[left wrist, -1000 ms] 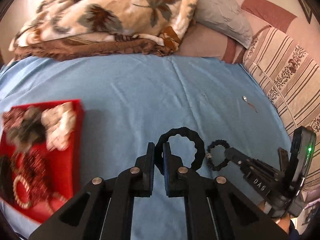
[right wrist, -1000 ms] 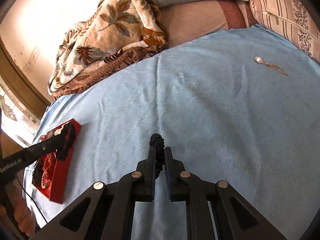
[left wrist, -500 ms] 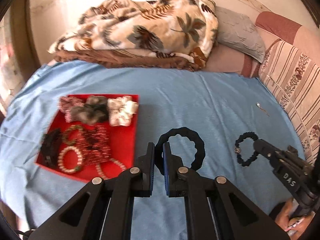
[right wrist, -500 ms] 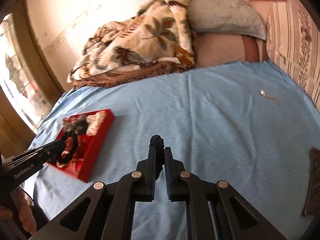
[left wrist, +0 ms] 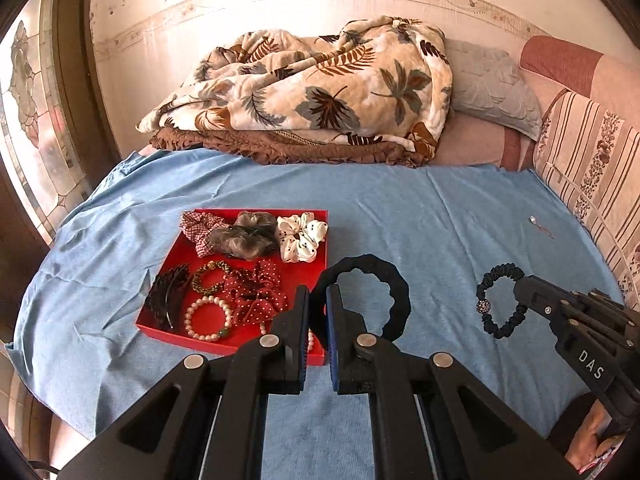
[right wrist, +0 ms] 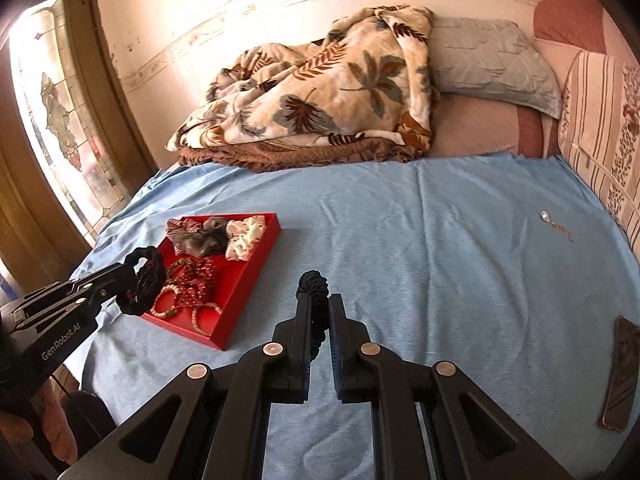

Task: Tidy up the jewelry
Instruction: 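Carry both black scrunchies over the red tray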

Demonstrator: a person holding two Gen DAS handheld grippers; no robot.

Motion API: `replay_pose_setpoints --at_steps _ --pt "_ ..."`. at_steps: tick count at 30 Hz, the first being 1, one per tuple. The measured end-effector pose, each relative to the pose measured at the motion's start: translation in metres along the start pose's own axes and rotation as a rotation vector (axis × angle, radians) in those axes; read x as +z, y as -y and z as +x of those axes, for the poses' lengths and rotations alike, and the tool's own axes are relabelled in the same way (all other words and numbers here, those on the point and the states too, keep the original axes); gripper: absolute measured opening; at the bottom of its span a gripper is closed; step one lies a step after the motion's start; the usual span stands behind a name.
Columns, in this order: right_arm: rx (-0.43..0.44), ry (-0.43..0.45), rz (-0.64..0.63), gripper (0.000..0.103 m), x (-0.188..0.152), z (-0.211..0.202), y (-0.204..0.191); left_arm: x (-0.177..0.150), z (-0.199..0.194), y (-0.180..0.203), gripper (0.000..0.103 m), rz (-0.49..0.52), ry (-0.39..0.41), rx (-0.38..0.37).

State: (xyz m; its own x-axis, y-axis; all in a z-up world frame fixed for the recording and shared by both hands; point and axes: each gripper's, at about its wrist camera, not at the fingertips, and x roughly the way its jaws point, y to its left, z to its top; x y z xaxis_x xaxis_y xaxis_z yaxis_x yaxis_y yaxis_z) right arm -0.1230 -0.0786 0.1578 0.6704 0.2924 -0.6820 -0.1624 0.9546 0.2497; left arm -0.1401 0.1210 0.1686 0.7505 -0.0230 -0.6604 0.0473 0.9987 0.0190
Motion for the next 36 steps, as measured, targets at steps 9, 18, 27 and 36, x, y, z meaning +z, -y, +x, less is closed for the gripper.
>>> replay_pose_setpoints --at_steps 9,18,27,36 --pt "0.007 0.0 -0.036 0.009 0.0 -0.007 -0.022 -0.006 -0.011 -0.013 0.008 -0.03 0.009 -0.004" --pt "0.008 -0.01 -0.066 0.01 0.004 -0.005 -0.04 -0.012 -0.011 -0.031 0.008 -0.071 -0.003 -0.012" --pt "0.02 -0.022 -0.134 0.009 0.008 0.001 -0.067 -0.012 -0.014 -0.093 0.008 -0.205 0.012 0.012" --pt "0.07 -0.045 -0.18 0.009 0.02 0.02 -0.1 -0.022 -0.01 -0.173 0.008 -0.398 0.004 0.03"
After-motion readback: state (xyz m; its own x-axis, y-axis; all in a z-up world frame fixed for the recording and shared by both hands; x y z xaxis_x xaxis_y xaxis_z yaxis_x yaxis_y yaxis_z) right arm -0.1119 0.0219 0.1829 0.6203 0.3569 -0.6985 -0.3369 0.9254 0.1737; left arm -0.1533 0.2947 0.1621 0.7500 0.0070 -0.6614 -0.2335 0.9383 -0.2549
